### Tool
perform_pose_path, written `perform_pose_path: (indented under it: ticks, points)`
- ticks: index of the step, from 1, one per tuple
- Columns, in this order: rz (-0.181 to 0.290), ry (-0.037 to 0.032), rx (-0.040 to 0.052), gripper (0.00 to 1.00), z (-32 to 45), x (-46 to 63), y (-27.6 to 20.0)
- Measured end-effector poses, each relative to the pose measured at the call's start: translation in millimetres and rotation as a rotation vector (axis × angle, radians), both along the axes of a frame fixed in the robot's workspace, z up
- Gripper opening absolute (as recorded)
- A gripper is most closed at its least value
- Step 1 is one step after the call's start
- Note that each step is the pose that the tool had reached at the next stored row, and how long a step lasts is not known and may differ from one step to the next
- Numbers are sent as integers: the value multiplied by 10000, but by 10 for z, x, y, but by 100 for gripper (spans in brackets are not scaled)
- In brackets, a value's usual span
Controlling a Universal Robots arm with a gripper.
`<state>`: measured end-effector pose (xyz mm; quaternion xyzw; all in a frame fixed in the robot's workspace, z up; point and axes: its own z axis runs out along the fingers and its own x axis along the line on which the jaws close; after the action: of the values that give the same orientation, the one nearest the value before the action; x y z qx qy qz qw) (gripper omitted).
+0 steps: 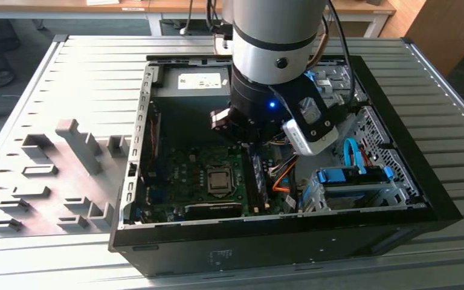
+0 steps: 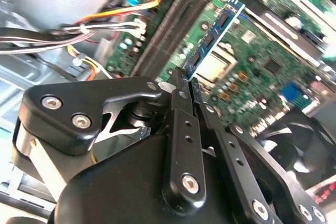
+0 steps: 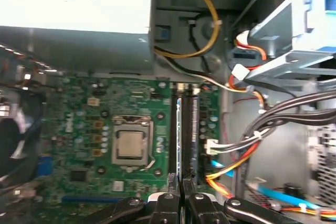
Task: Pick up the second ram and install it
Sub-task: 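Insert the second ram into the second slot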
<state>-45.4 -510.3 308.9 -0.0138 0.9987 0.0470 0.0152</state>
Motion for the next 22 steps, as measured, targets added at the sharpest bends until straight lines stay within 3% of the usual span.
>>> perform_pose_path:
  ticks: [2, 4, 8, 12, 22]
  points:
    - [-31, 227, -3, 14, -2, 2, 0]
    - [-63, 327, -3, 14, -4, 4, 0]
    - [-90, 333, -3, 14, -4, 4, 0]
    - [-610, 333, 6, 14, -7, 6, 0]
    - [-616, 336, 10, 14, -26, 20, 0]
